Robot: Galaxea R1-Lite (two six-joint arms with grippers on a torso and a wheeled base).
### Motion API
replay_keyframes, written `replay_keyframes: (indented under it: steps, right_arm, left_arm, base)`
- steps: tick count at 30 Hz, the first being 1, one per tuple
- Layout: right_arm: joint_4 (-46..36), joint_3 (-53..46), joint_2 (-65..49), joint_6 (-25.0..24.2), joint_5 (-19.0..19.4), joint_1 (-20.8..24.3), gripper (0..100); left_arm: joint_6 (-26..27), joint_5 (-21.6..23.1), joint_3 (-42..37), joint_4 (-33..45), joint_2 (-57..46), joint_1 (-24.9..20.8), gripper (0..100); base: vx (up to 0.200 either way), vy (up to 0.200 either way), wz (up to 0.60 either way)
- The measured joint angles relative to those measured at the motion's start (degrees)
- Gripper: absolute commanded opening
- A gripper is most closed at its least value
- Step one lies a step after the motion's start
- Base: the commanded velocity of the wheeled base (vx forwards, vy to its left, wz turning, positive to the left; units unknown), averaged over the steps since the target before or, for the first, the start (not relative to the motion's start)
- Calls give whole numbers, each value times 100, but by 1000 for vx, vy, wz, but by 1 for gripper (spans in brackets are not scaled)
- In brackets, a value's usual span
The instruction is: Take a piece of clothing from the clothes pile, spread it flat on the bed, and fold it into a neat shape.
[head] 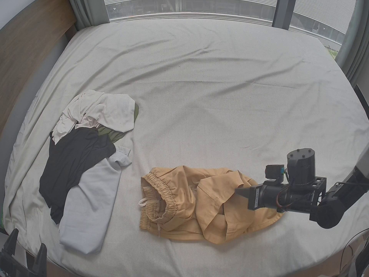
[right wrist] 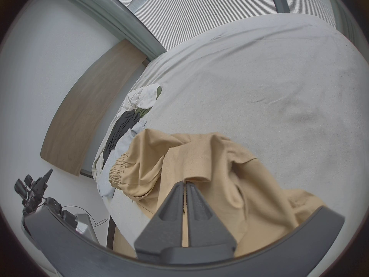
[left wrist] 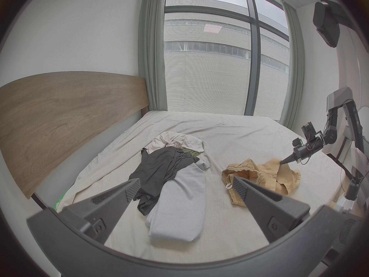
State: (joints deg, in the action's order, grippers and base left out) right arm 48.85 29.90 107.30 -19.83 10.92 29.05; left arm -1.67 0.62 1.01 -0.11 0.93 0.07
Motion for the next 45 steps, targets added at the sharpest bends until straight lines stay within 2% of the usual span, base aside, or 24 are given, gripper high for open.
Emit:
replay_keyframes:
  steps: [4, 8, 9, 26, 40, 41, 45]
  right_arm:
    - [1, -118, -154, -17, 43, -89, 0]
    - [-2, -183, -239, -35, 45, 90, 0]
    - [-11, -201, -249, -35, 45, 165, 100]
    - [121, 101, 408, -189, 7, 873, 100]
    - [302, 830, 1270, -382, -252, 1075, 100]
    - [305, 851, 1301, -386, -272, 1080, 0]
    - [312, 890, 1379, -395, -307, 1083, 0]
  left_arm:
    - [0, -2, 0, -2, 0, -2, 100]
    - [0, 0, 0, -2, 0, -2, 100]
    - [-2, 0, 0, -2, 0, -2, 100]
    - [-5, -2, 0, 1, 0, 0, 100]
    - [-7, 0, 0, 1, 0, 2, 100]
    - [-7, -2, 0, 1, 0, 2, 100]
    - [-7, -2, 0, 1, 0, 0, 100]
  base:
    - [0, 0, 0]
    - [0, 0, 0]
    - [0, 0, 0]
    - [0, 0, 0]
    - [0, 0, 0]
    - [0, 0, 0]
    - [0, 0, 0]
